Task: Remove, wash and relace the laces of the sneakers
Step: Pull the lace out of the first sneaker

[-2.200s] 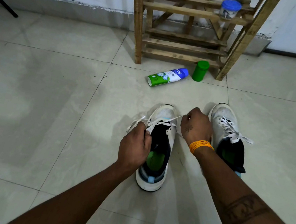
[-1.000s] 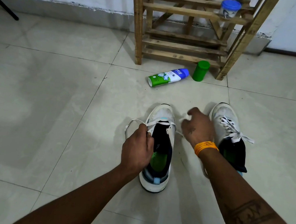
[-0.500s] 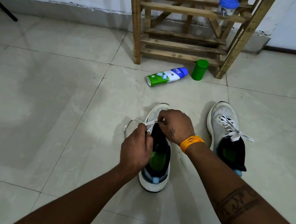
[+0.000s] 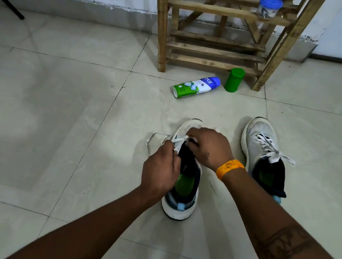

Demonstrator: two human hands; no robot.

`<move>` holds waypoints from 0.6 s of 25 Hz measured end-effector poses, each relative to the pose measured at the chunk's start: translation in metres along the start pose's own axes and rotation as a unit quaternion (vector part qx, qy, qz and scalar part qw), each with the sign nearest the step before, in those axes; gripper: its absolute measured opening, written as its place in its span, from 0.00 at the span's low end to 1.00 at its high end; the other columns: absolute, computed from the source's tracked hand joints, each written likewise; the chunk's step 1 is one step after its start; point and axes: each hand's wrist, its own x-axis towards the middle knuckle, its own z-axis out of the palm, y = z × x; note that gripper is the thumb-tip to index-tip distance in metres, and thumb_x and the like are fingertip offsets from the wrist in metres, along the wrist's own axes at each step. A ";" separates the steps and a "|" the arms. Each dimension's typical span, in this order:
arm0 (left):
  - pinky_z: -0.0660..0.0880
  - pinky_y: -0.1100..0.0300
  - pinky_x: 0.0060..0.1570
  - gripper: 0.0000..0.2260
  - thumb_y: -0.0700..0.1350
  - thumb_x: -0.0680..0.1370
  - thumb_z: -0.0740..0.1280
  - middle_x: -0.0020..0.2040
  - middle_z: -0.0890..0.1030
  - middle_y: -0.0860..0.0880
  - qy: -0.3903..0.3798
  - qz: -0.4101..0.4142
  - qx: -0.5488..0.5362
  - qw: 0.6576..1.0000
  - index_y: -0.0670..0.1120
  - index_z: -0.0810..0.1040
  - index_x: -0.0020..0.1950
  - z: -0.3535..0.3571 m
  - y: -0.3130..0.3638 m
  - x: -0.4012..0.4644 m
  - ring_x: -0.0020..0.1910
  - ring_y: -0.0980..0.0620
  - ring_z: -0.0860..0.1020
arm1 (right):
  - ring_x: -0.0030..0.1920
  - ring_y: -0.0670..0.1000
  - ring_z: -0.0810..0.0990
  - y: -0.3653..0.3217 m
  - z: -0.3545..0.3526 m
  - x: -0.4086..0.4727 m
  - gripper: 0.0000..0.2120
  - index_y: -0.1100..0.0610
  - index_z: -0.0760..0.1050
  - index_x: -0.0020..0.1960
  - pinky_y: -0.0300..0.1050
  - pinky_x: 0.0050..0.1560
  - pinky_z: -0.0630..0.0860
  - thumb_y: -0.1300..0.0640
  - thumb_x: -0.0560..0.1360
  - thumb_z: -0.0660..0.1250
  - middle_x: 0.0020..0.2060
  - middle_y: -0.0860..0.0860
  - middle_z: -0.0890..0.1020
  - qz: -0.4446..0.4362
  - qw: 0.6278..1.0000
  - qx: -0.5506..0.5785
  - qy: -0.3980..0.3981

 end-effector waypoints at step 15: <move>0.62 0.55 0.35 0.07 0.43 0.82 0.59 0.39 0.68 0.51 0.001 -0.005 -0.001 1.000 0.49 0.61 0.47 0.001 0.003 -0.004 0.34 0.43 0.71 | 0.52 0.63 0.81 -0.005 -0.005 0.000 0.13 0.51 0.76 0.61 0.52 0.44 0.74 0.50 0.78 0.65 0.48 0.56 0.85 -0.001 0.999 -0.027 0.018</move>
